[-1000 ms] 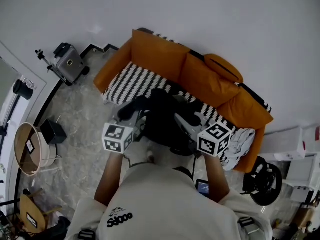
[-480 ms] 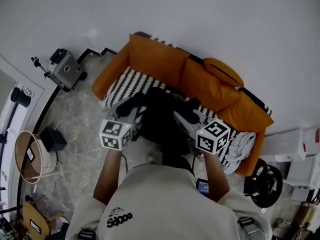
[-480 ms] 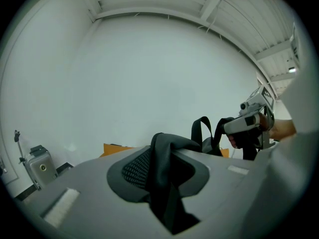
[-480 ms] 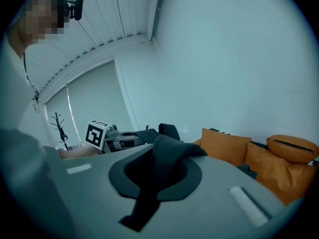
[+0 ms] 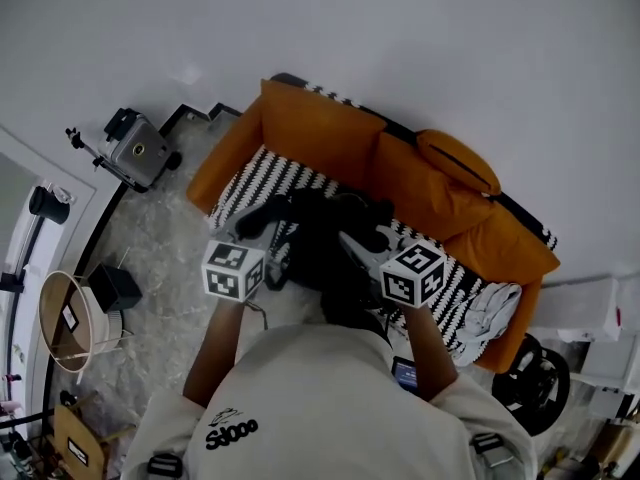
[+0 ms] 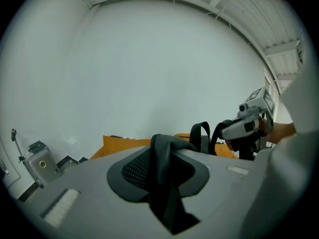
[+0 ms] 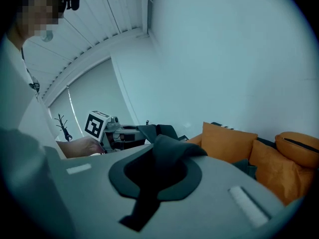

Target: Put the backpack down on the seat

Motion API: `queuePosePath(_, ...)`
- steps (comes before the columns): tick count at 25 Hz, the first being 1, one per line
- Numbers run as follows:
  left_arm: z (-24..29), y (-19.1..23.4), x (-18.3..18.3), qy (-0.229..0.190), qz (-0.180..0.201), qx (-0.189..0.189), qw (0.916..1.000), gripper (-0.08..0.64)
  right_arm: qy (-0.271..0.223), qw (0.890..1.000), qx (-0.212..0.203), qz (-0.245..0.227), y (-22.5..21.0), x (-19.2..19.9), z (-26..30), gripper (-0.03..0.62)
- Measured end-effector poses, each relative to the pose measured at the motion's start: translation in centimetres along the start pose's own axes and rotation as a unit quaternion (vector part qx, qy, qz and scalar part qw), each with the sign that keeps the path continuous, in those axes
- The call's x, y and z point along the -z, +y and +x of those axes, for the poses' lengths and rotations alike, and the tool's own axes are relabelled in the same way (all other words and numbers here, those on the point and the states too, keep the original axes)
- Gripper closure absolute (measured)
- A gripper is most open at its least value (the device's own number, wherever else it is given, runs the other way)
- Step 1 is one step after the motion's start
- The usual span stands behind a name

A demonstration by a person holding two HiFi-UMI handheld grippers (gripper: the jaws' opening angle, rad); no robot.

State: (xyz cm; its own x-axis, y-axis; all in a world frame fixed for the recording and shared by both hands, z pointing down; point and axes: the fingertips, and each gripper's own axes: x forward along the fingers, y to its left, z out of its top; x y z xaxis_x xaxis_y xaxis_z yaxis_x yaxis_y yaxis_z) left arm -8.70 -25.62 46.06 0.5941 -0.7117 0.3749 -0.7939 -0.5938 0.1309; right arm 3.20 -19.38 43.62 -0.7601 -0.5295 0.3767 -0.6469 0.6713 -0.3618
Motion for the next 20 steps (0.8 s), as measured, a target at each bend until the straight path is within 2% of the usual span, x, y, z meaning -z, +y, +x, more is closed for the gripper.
queuePosePath(4, 3.2, 0.8, -0.3, 0.016, -0.010, 0.004, 0.9998, 0.477, 0.006, 1.000, -0.002, 0.019, -3.1, -0.2, 1.4, 0.580)
queuePosePath(15, 11.4, 5.5, -1.2, 0.051, -0.027, -0.015, 0.9982, 0.477, 0.044, 0.997, -0.026, 0.049, -10.9, -1.8, 6.2, 0.580)
queuePosePath(20, 15.8, 7.3, -0.4, 0.083, -0.033, -0.015, 0.9959, 0.477, 0.059, 0.994, -0.038, 0.089, -15.0, -1.4, 8.5, 0.578)
